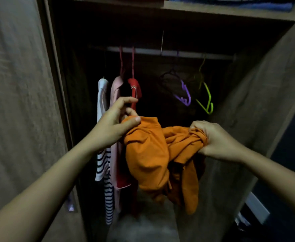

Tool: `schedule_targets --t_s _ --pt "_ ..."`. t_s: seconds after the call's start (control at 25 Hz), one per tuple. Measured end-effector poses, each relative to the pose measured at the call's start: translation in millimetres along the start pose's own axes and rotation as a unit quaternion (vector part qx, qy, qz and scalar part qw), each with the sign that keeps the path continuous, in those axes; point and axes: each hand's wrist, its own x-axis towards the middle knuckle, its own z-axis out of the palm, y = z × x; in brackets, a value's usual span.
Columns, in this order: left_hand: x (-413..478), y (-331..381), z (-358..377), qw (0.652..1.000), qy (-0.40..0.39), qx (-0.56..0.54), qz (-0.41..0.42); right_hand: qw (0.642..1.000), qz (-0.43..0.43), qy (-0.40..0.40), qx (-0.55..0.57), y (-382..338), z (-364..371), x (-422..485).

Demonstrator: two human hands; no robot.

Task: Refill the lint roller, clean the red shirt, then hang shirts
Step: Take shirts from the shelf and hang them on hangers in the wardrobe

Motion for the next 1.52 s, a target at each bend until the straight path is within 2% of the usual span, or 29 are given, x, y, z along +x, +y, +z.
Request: schedule_targets --t_s 0.04,0.08,0.12,0.16,0.24,0.28,0.36,0.44,0.52,0.56,0.64,0.72,0.88,1.0,1.08,1.16,1.24,1.4,1.52 --pt "-1 3 -6 0.992 -0.02 0.126 0.019 1.0 -0.001 0.001 -0.01 -1 0 -1" --pt "-2 6 -12 0.967 -0.05 0.246 0.037 1.0 0.002 0.006 -0.011 0 -2 -2" --pt "-4 9 -18 0.945 -0.087 0.312 0.053 1.0 0.008 0.011 -0.015 1 -5 -3" --pt "-5 14 -23 0.938 -0.121 0.318 0.061 1.0 0.009 0.013 -0.024 4 -8 -4" --pt "-10 26 -28 0.966 -0.163 0.198 0.042 0.998 0.005 -0.005 -0.064 11 -10 -7" --pt "-10 33 -28 0.98 -0.155 0.122 0.033 0.995 0.01 -0.023 -0.093 15 -10 -10" --pt "-10 44 -22 0.993 -0.087 0.058 0.052 0.987 0.023 -0.074 -0.141 21 -4 -15" --pt "-5 56 -6 0.996 -0.04 0.02 0.079 0.974 0.08 -0.138 -0.162 22 5 -24" --pt "6 57 14 0.997 -0.027 -0.051 0.054 0.972 0.13 -0.143 -0.134 17 11 -30" --pt "12 54 27 0.997 -0.029 -0.072 0.028 0.978 0.137 -0.113 -0.113 14 11 -33" --pt "19 40 49 0.995 -0.058 -0.075 -0.02 0.987 0.134 -0.026 -0.086 3 8 -36" --pt "20 29 66 0.994 -0.085 -0.059 -0.04 0.988 0.148 0.028 -0.045 -10 5 -39" --pt "21 52 76 0.994 -0.083 -0.045 -0.054 0.976 0.178 0.038 0.117 -40 8 -43" --pt "22 83 69 0.996 -0.078 -0.036 -0.035 0.953 0.189 0.04 0.232 -63 13 -42" --pt "18 99 67 0.996 -0.088 0.033 -0.002 0.94 0.196 0.067 0.271 -73 14 -41" --pt "11 111 67 0.985 -0.068 0.151 0.048 0.951 0.185 0.105 0.223 -75 15 -41" --pt "1 122 67 0.973 -0.011 0.217 0.082 0.967 0.168 0.113 0.153 -72 14 -44" --pt "-23 126 57 0.963 0.118 0.235 0.067 0.993 0.111 0.039 0.002 -58 -1 -78" --pt "-35 110 46 0.94 0.179 0.287 0.034 0.995 0.032 -0.032 -0.093 -55 -14 -101"
